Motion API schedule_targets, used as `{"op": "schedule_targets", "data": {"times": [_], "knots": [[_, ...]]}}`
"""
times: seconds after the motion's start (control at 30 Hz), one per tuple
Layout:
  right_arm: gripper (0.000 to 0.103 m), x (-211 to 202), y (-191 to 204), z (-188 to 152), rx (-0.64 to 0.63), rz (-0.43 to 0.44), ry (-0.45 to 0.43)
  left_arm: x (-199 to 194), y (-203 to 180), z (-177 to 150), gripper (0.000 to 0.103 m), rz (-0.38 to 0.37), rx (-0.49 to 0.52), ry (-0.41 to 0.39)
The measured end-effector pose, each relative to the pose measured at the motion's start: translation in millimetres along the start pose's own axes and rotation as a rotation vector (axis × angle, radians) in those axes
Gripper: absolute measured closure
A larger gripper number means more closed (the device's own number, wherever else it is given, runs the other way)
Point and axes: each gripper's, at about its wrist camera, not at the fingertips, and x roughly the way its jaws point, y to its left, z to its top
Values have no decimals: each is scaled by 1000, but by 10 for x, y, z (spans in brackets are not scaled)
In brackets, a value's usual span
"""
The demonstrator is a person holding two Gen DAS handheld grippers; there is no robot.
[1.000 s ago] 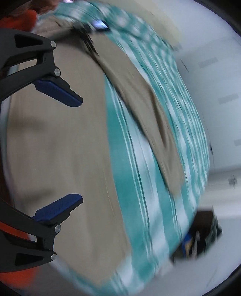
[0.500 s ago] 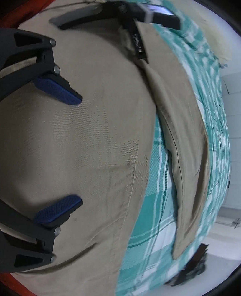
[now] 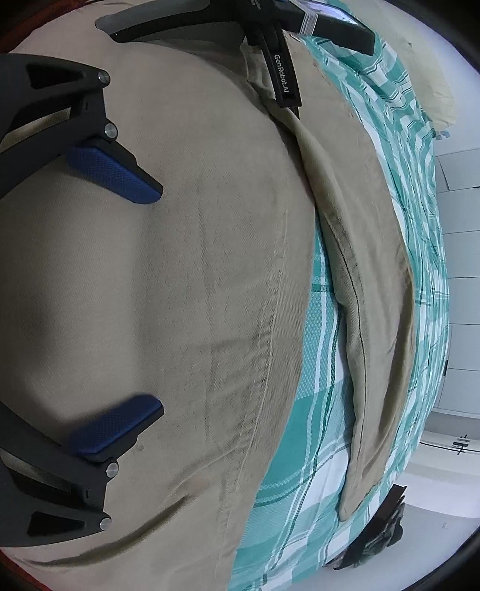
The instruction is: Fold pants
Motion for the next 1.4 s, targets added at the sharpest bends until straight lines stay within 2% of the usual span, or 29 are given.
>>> {"op": "schedule_targets", "data": {"times": [0.4,0.8,0.87,0.93,1.0,1.03,1.1,1.17,1.23,1.33,1.4], "knots": [[0,22,-29,-25,6,21,-51,1,2,2,1,0,0,0],[0,24,-54,-20,-11,56,-61,-2,2,1,1,-1,0,1],[0,22,-44,11,-18,53,-34,0,3,2,1,-1,-1,1],[0,4,-17,94,-41,47,40,2,4,-1,1,-1,-1,2],[0,-62,-35,168,-72,85,119,5,6,-4,1,0,-1,2],[0,-127,-85,183,-73,125,132,5,6,-4,1,-1,-1,2],[0,-293,-306,186,-35,185,106,4,6,-3,1,0,-1,2],[0,-373,-653,179,17,177,85,3,5,-6,1,-1,-1,2],[1,-355,-1093,165,90,123,82,3,4,-7,1,0,-1,2],[1,-389,-1901,50,269,12,52,6,4,-5,1,0,-1,2],[1,-521,-2099,-2,300,-13,-5,6,3,-4,1,0,-1,3]]}}
